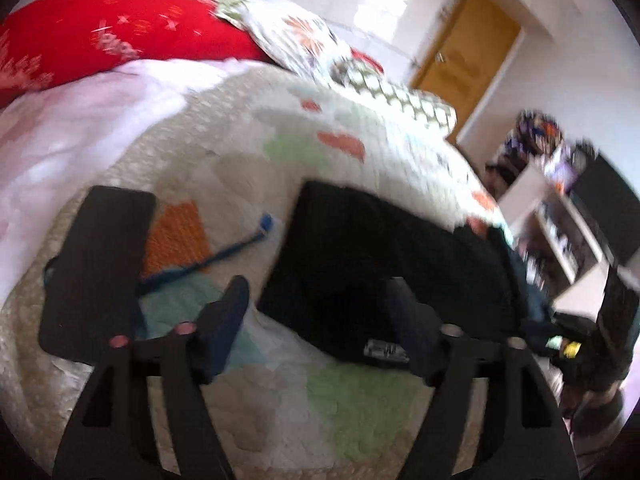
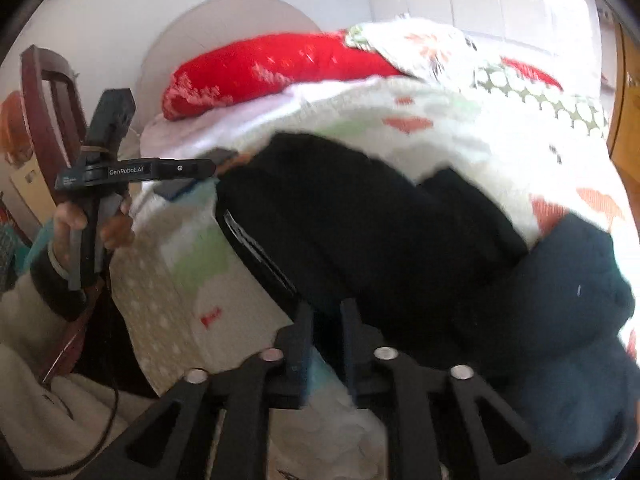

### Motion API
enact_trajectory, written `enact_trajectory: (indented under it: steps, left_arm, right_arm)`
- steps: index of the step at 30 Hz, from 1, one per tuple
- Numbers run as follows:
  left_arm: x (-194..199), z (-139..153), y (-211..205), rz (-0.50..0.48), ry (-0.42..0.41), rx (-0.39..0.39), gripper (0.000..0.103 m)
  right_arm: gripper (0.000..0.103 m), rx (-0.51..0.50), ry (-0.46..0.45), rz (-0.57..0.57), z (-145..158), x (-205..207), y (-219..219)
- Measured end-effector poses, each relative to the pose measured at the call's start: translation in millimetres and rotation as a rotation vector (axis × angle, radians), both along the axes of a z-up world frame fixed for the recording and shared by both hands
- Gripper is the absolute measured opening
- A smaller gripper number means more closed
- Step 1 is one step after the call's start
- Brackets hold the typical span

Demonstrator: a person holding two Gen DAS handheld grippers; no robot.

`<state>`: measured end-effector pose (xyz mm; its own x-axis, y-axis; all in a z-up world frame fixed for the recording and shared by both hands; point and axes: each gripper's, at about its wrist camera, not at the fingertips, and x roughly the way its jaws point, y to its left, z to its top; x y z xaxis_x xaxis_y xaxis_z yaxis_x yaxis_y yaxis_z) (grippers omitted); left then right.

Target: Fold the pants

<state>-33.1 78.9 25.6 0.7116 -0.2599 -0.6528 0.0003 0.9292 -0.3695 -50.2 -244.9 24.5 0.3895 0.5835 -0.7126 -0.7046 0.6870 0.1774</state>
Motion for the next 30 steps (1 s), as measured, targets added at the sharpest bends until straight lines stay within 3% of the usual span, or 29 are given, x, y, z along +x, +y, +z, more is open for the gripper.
enact_trajectory:
  steps: [1,2,5,9,10,11,12,13,14,16,19,21,24,27,28,29,30]
  left_arm:
    - [3,1,3,0.009,-0.004,-0.003,0.077]
    - [7,0,4,0.017,-0.002,0.004,0.077]
    - [27,-9,-7,0.032,0.045,0.061,0.077]
    - [45,-25,-17,0.009,0.078,0.069,0.077]
    - [51,-30,-22,-0.009,0.082,0.059,0.076]
    - [54,-33,-24,-0.020,0.086,0.055,0.074]
    - [58,-36,-28,-0.037,0.095,0.056,0.052]
    - [60,-37,-32,-0.043,0.106,0.073,0.041]
    - [59,-35,-35,-0.039,0.101,0.103,0.039]
    - [48,-28,-35,-0.055,0.068,0.126,0.023]
    - [24,-15,-32,-0.066,0.013,0.153,0.020]
    - [20,-24,-33,-0.061,0.045,0.170,0.020]
    - [29,-40,-30,-0.030,0.085,0.134,0.020]
    - [28,-39,-28,-0.031,0.074,0.116,0.020]
    - [28,-38,-28,-0.031,0.074,0.116,0.020]
    - [28,-39,-29,-0.029,0.075,0.117,0.020]
    - [26,-38,-29,-0.027,0.074,0.120,0.020]
  right_arm:
    - [0.044,0.027,-0.013,0.013,5,-2,4]
    - [0.048,0.066,-0.024,0.026,9,-2,11]
    - [0.048,0.091,-0.028,0.057,4,0,39]
    - [0.048,0.064,-0.028,0.084,-10,9,71]
    - [0.046,0.054,-0.038,0.084,-12,9,74]
    - [0.033,0.025,-0.055,0.097,-17,11,83]
    - [0.024,0.000,-0.071,0.109,-20,11,90]
    - [0.012,-0.017,-0.081,0.110,-22,11,93]
    - [0.007,-0.042,-0.083,0.111,-26,14,101]
    - [0.004,-0.032,-0.059,0.118,-27,18,102]
    - [0.002,0.021,-0.016,0.164,-19,13,101]
    - [0.002,0.051,-0.004,0.192,-18,6,100]
    - [0.002,0.030,-0.004,0.127,-22,16,93]
    - [0.010,0.141,0.023,0.022,2,37,54]
    - [0.025,0.141,-0.007,-0.052,14,50,35]
    - [0.048,0.115,-0.038,-0.115,21,61,22]
    - [0.055,0.092,-0.060,-0.159,24,68,14]
